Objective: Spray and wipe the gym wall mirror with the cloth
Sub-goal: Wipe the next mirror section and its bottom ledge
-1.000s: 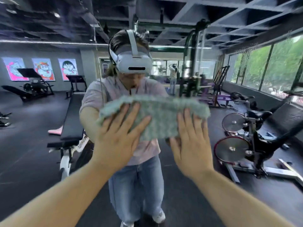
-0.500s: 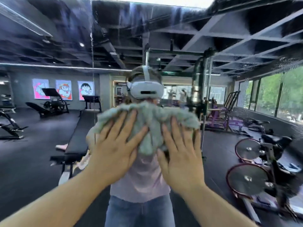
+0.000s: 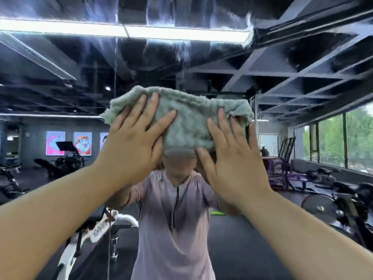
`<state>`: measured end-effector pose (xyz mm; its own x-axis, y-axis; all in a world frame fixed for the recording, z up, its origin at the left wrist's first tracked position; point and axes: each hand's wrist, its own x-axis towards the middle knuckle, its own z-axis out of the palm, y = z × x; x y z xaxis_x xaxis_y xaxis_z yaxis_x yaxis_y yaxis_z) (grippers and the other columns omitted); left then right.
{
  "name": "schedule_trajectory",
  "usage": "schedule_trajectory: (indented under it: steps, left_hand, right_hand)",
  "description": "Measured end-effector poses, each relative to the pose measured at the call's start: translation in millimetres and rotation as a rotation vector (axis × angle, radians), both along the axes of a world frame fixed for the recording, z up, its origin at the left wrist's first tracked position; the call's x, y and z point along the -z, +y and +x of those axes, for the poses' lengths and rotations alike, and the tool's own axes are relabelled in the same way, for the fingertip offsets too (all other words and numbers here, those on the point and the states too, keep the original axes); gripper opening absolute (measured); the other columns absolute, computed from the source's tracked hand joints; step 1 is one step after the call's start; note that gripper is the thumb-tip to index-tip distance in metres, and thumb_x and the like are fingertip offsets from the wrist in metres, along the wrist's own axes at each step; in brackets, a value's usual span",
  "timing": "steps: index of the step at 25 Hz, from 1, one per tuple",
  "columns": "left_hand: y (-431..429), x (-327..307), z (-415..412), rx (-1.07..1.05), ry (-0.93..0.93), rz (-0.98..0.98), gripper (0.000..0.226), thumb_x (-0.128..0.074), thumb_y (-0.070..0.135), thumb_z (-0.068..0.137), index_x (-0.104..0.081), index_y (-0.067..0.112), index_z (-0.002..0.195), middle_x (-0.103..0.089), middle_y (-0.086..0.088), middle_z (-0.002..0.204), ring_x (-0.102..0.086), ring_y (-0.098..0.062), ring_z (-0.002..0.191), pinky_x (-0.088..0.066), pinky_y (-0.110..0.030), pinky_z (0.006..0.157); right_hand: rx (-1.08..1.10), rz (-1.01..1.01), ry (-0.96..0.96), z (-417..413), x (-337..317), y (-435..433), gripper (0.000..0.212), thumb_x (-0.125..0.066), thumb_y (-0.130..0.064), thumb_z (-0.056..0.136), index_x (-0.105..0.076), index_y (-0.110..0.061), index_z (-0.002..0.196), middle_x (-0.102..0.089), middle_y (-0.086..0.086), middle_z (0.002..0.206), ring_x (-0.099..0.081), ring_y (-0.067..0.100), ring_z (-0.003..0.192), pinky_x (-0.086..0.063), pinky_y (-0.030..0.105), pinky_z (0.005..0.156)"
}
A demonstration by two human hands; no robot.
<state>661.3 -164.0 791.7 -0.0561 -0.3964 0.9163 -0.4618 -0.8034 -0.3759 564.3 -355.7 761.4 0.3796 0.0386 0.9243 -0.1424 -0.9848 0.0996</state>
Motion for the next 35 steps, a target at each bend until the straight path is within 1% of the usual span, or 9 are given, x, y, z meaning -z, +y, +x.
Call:
schedule_trajectory:
  steps: [3,8,11,14,20,26,30,33,35]
  left_hand:
    - [6.6,38.3,-7.0,-0.057,0.032,0.080,0.058,-0.028,0.039,0.091,-0.038,0.027,0.147,-0.023,-0.013,0.158,-0.026,-0.032,0.144,-0.016,-0.042,0.113]
    - [11.4,-38.3,-24.6,-0.062,0.289,-0.050,0.058,-0.032,0.032,0.097,-0.016,0.035,0.153,0.002,-0.004,0.163,-0.003,-0.024,0.149,-0.006,-0.039,0.120]
    - [5.7,27.1,-17.5,-0.077,0.166,-0.036,0.059,-0.026,0.039,0.094,-0.024,0.030,0.152,-0.006,-0.011,0.162,-0.009,-0.030,0.148,-0.008,-0.043,0.119]
    - [15.4,106.8,-9.2,-0.072,0.060,0.070,0.059,-0.031,0.042,0.089,-0.046,0.022,0.143,-0.027,-0.016,0.155,-0.030,-0.035,0.142,-0.024,-0.049,0.113]
    - [-1.2,13.1,-17.8,-0.138,0.183,-0.059,0.064,-0.018,0.043,0.092,-0.007,0.034,0.154,0.004,-0.005,0.163,0.000,-0.025,0.150,-0.002,-0.041,0.119]
    - [-13.9,121.4,-13.3,-0.084,0.048,0.021,0.062,-0.020,0.046,0.094,-0.027,0.025,0.151,-0.017,-0.010,0.160,-0.017,-0.028,0.147,-0.010,-0.044,0.117]
    - [2.6,79.9,-12.7,-0.210,0.080,0.076,0.068,0.001,0.056,0.086,0.005,0.035,0.151,0.005,-0.005,0.162,0.001,-0.024,0.149,0.001,-0.039,0.118]
    - [-11.8,51.5,-16.1,-0.144,0.184,-0.087,0.070,-0.005,0.051,0.087,0.000,0.032,0.154,0.009,-0.006,0.162,0.006,-0.025,0.149,0.004,-0.040,0.118]
    - [-19.6,84.8,-16.3,-0.132,0.204,-0.099,0.072,-0.008,0.049,0.086,-0.005,0.027,0.155,0.006,-0.009,0.162,0.004,-0.026,0.149,0.003,-0.041,0.118]
  right_hand:
    - [0.041,-0.033,-0.029,5.4,18.9,-1.2,0.069,-0.011,-0.058,0.095,-0.019,-0.022,0.154,-0.002,0.003,0.163,-0.004,0.023,0.150,0.010,0.043,0.119]
    - [0.025,0.073,-0.045,13.1,-59.8,15.2,0.057,-0.010,-0.054,0.100,0.001,-0.037,0.154,0.007,-0.002,0.163,0.001,0.022,0.150,0.008,0.052,0.117]
    - [-0.003,0.007,-0.048,14.4,26.0,28.2,0.058,-0.009,-0.056,0.099,0.001,-0.038,0.153,0.011,-0.004,0.162,0.007,0.020,0.149,0.010,0.050,0.118]
    - [-0.042,-0.162,-0.003,0.8,107.8,18.4,0.059,-0.011,-0.059,0.097,-0.018,-0.038,0.152,-0.002,-0.010,0.162,-0.004,0.017,0.149,0.014,0.045,0.117]
    - [0.105,-0.014,-0.015,5.5,-20.9,-10.4,0.055,-0.011,-0.054,0.100,0.004,-0.043,0.151,0.013,-0.008,0.162,0.004,0.018,0.149,0.010,0.055,0.117]
    - [0.025,-0.160,0.041,0.0,115.4,-7.6,0.060,-0.006,-0.059,0.096,0.010,-0.042,0.150,0.016,-0.012,0.160,0.005,0.017,0.149,0.012,0.048,0.117]
    - [0.107,-0.081,0.025,-9.2,57.3,-34.1,0.058,-0.004,-0.057,0.098,0.010,-0.039,0.151,0.017,-0.012,0.159,0.004,0.015,0.149,0.014,0.051,0.116]
    - [0.080,0.021,0.039,2.7,30.6,-7.9,0.059,-0.006,-0.053,0.100,0.013,-0.034,0.152,0.021,-0.004,0.160,0.011,0.022,0.149,0.011,0.052,0.117]
    - [0.004,-0.057,0.073,13.3,74.3,22.0,0.058,-0.008,-0.052,0.100,0.009,-0.034,0.153,0.020,-0.005,0.160,0.012,0.022,0.148,0.009,0.054,0.117]
